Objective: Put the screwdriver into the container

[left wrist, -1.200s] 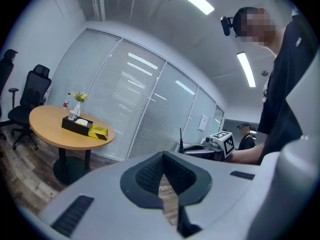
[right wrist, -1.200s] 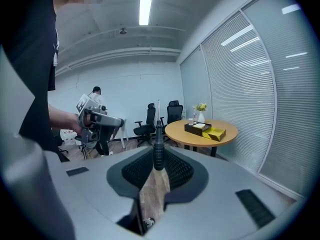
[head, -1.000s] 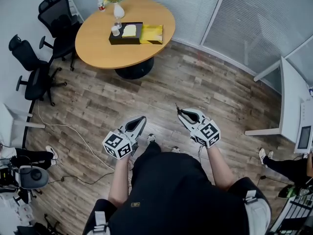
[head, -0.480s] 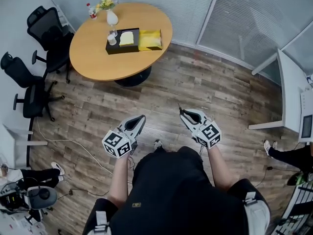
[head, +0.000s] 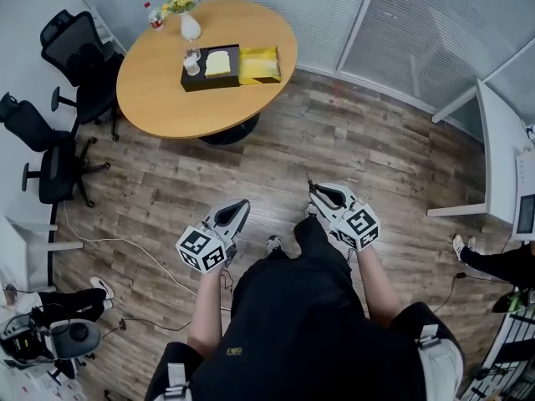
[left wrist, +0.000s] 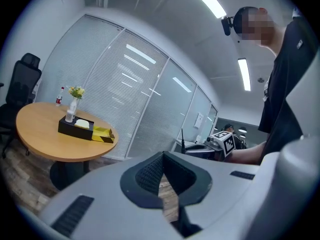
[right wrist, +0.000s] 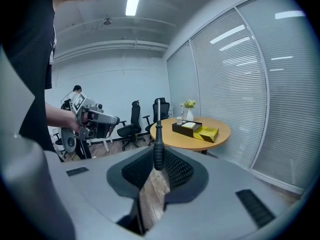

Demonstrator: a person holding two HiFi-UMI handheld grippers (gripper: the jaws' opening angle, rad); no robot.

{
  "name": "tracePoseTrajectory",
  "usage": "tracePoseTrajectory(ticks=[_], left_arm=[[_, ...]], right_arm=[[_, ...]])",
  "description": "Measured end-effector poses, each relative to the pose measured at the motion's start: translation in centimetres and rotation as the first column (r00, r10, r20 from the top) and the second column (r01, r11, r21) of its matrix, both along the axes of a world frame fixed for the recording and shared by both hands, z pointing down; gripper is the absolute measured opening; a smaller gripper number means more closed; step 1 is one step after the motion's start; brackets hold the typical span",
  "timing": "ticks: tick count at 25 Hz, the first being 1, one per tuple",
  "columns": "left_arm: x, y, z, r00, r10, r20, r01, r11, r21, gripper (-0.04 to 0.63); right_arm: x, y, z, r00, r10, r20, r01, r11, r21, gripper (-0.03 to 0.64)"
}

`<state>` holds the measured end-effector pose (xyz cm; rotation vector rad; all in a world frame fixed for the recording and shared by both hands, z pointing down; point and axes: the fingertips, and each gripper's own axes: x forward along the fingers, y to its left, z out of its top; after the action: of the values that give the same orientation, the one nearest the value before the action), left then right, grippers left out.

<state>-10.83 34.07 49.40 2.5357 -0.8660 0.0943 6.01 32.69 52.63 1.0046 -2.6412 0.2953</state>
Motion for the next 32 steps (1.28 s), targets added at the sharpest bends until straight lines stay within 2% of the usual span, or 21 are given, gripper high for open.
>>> tracePoseTrajectory(ticks=[12, 22, 32], left_arm=[[0.3, -4.6, 0.0, 0.994, -0.105, 0.023, 0.105, 0.994, -0.007, 0.005], [3.7, -11.5, -0.3, 0.985, -0.173, 0.021, 0.173, 0.985, -0.003, 0.005], [7.0, -15.6, -0.4, 0.977, -0.209, 0.043, 0.209, 0.978, -0.003, 0.005]], right_arm=[[0.4, -7.4, 0.6, 0.996, -0.087, 0.013, 0.087, 0.996, 0.001, 0.061], [2.7, -14.8, 0.7, 0.984, -0.177, 0.004, 0.177, 0.984, 0.000, 0.061], [5.4, -19.0, 1.2, 0.974, -0.225, 0.016, 0.225, 0.974, -0.005, 0.061]])
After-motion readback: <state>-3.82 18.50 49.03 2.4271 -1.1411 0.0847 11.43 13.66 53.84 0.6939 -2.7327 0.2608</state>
